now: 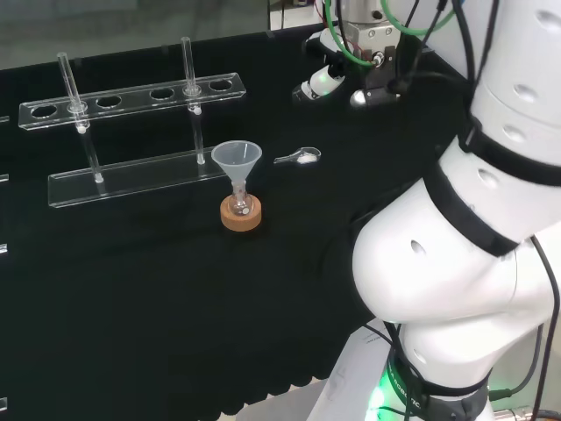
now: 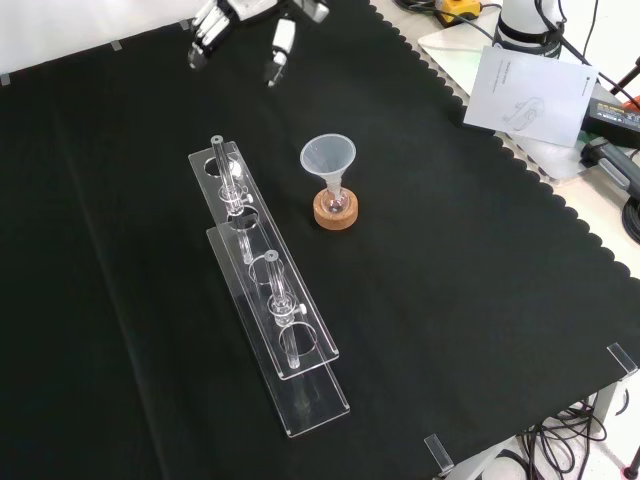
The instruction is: Pick up the weighing funnel.
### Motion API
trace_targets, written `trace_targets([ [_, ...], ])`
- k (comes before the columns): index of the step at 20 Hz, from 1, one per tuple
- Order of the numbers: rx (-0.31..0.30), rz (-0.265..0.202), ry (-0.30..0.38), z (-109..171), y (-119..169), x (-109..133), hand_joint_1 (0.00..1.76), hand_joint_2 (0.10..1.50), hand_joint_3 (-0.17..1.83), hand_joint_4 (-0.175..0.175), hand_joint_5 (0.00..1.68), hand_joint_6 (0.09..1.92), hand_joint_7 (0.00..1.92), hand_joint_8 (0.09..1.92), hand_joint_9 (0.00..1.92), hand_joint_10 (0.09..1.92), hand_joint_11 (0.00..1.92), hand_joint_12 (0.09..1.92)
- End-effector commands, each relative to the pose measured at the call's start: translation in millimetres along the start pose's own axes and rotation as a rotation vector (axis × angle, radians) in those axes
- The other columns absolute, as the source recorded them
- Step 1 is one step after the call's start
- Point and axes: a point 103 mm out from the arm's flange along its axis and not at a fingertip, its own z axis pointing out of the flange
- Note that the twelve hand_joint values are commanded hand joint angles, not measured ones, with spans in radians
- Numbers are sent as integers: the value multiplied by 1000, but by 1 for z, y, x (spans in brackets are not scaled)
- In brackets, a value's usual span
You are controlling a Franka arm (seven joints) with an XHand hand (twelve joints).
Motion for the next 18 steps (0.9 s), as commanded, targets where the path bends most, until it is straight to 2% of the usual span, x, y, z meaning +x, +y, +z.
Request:
trace_targets([
  [1, 104, 1, 4, 46, 31, -19, 712, 801, 107, -58, 447, 87, 221, 698, 490, 624, 310, 1364],
  [5, 156, -4, -4, 63, 39, -18, 743, 792, 108, -53, 467, 87, 237, 707, 496, 630, 311, 1363],
  [9, 198, -12, -42, 77, 43, -14, 758, 789, 110, -50, 476, 87, 243, 708, 497, 631, 312, 1361],
  [18, 244, -18, -53, 101, 46, -17, 793, 787, 119, -46, 483, 87, 233, 701, 499, 631, 314, 1358],
])
